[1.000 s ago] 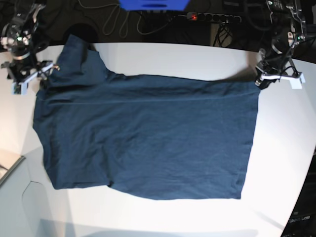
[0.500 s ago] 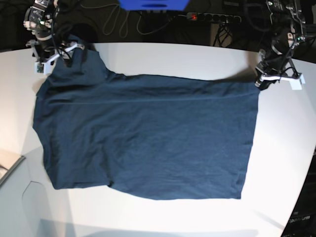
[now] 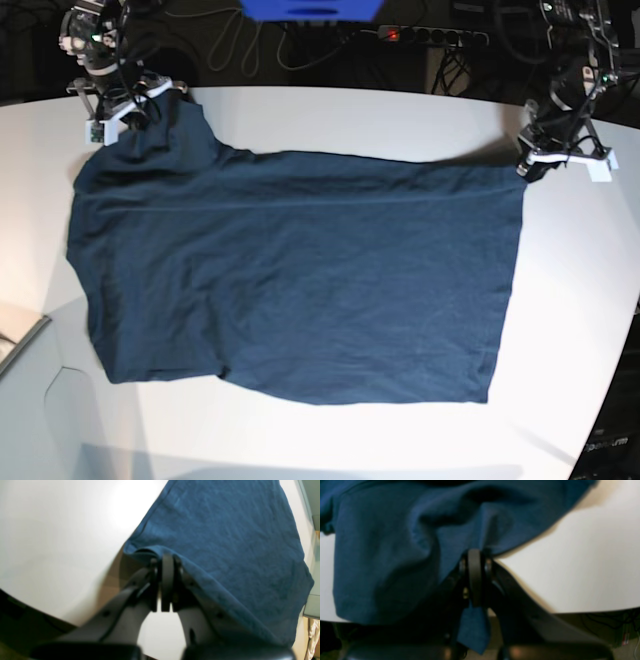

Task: Layout the t-shirt on the table in an organized manner, then fold the t-shirt properly
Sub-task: 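Pull the held shirt edge taut between both grippers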

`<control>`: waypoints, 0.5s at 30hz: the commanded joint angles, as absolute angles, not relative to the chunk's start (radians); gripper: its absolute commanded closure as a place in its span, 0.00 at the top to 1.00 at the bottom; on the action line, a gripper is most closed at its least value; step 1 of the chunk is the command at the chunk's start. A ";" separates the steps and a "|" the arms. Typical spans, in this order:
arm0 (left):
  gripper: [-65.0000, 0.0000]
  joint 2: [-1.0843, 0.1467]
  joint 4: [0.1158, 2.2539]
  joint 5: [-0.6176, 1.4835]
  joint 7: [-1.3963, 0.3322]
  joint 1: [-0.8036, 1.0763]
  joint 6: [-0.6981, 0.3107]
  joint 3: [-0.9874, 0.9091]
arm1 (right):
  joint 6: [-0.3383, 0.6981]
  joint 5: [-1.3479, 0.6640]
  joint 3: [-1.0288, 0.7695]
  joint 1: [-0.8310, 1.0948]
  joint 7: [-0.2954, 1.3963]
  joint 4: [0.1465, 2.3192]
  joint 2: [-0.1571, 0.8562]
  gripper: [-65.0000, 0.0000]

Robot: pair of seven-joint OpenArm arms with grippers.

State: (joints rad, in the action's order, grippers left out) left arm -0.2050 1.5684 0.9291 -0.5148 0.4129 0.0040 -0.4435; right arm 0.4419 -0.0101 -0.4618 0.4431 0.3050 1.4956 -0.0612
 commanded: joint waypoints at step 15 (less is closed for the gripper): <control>0.00 -0.214 1.744 0.941 -0.498 0.522 -0.005 -0.452 | 0.452 0.001 -0.492 0.602 0.346 1.845 -0.087 0.00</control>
State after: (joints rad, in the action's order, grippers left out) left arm -0.2047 1.7267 0.9325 -0.5114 0.5140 0.0002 -0.4435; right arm 0.4477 0.0071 -0.4850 0.5934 0.3637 1.8297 -0.0891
